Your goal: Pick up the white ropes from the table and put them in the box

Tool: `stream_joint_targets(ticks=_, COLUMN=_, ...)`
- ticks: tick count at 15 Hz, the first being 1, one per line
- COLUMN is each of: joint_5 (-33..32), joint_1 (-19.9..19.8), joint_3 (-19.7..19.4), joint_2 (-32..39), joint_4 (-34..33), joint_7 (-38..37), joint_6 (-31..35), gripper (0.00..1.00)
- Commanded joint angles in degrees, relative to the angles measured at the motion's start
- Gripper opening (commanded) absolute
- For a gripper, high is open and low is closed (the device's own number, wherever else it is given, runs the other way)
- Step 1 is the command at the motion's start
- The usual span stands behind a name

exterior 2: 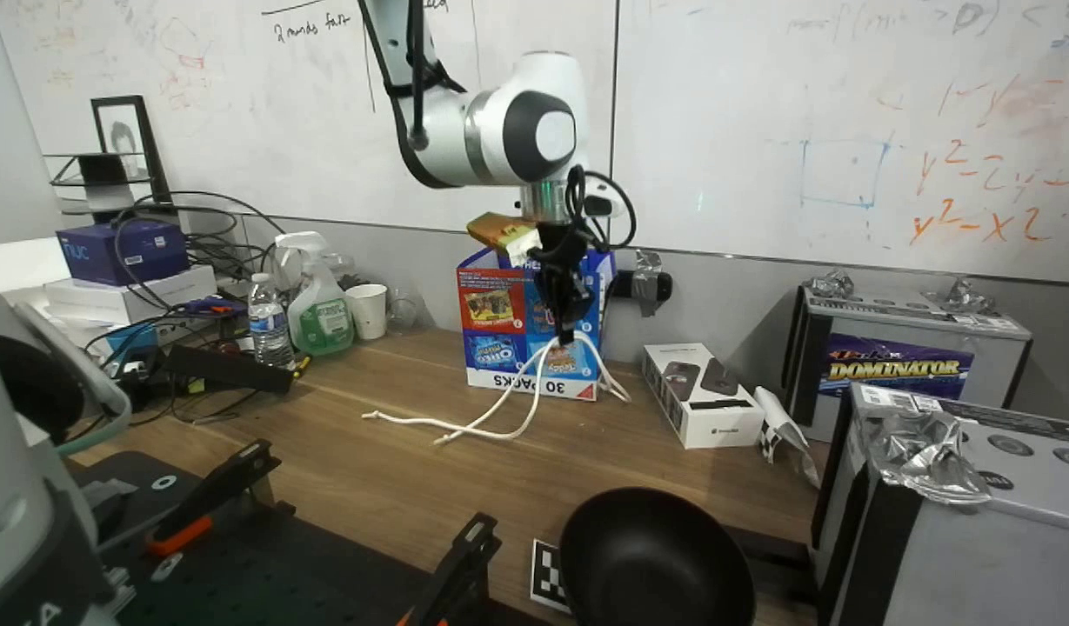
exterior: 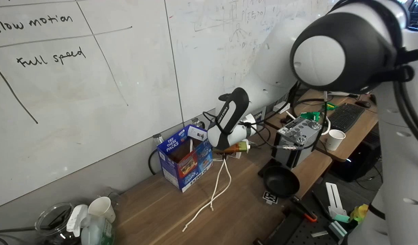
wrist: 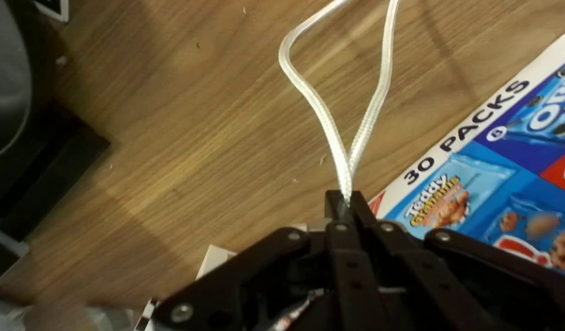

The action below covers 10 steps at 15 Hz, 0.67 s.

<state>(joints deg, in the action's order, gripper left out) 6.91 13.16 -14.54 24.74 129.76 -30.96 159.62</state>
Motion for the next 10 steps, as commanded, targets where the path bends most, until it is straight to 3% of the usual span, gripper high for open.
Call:
stream_joint_targets(ticks=1, joint_5=-12.3, joint_1=6.4, joint_3=-6.7, joint_2=-11.4, joint_4=3.3, joint_7=-9.6, joint_6=-5.0, gripper=0.03)
stream_joint_targets(ticks=3, joint_5=-21.5, joint_1=6.9, joint_3=-6.9, joint_2=-16.1, joint_4=1.6, joint_7=-16.2, joint_6=-9.5, gripper=0.03)
stream_joint_targets(ticks=6, joint_5=-29.7, joint_1=3.1, joint_3=-0.7, joint_2=-22.8, joint_4=-2.0, joint_7=-21.7, joint_6=-18.2, gripper=0.02)
stream_joint_targets(ticks=10, joint_5=-30.6, joint_1=-1.6, joint_3=9.0, joint_2=-29.2, joint_4=-9.2, joint_7=-22.6, joint_6=-30.1, gripper=0.02)
